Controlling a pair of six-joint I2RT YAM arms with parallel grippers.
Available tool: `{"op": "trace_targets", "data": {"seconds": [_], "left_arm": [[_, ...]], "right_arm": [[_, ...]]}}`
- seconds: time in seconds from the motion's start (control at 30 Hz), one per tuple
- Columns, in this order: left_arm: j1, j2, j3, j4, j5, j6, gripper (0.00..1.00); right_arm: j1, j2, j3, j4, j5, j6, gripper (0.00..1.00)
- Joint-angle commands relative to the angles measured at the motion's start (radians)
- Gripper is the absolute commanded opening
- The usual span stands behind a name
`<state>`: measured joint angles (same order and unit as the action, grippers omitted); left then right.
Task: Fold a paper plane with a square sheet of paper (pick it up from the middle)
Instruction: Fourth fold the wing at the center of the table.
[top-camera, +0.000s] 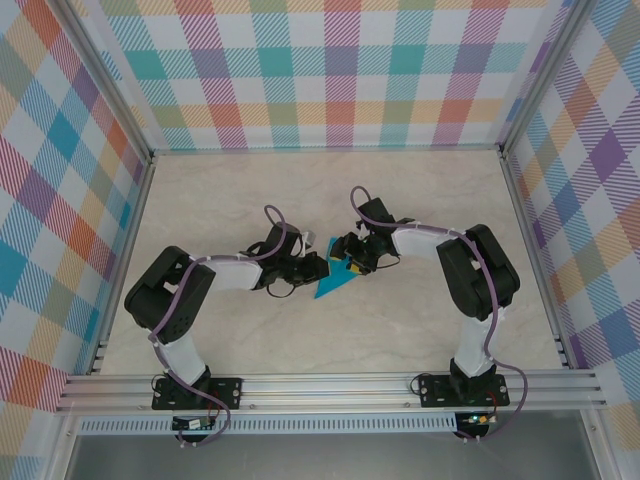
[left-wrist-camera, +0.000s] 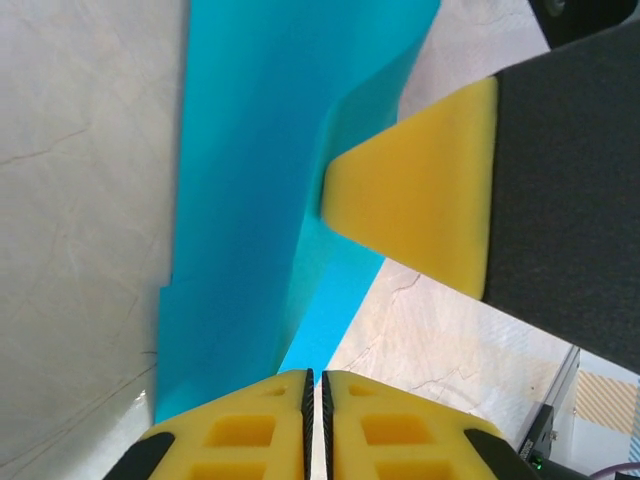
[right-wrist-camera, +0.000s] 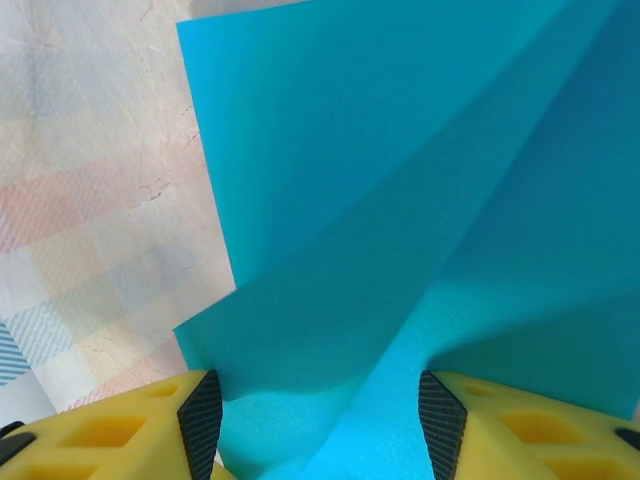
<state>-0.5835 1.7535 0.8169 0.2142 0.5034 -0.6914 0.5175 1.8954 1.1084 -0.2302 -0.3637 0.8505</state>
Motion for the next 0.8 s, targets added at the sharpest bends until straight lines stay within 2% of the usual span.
{"op": "trace_targets", "data": {"seconds": [0.0, 0.4, 0.77], "left_arm": [[0.013, 0.016, 0.025, -0.047, -0.025, 0.012, 0.12], [0.013, 0.017, 0.03, -0.075, -0.042, 0.023, 0.11], [0.013, 0.016, 0.042, -0.072, -0.029, 0.029, 0.12]], "right_arm": [[0.004, 0.036, -0.002, -0.078, 0.036, -0.025, 0.58], [0.005, 0.038, 0.009, -0.096, 0.041, -0.039, 0.54], [0.007, 0.079, 0.044, -0.187, 0.099, -0.031, 0.49]]}}
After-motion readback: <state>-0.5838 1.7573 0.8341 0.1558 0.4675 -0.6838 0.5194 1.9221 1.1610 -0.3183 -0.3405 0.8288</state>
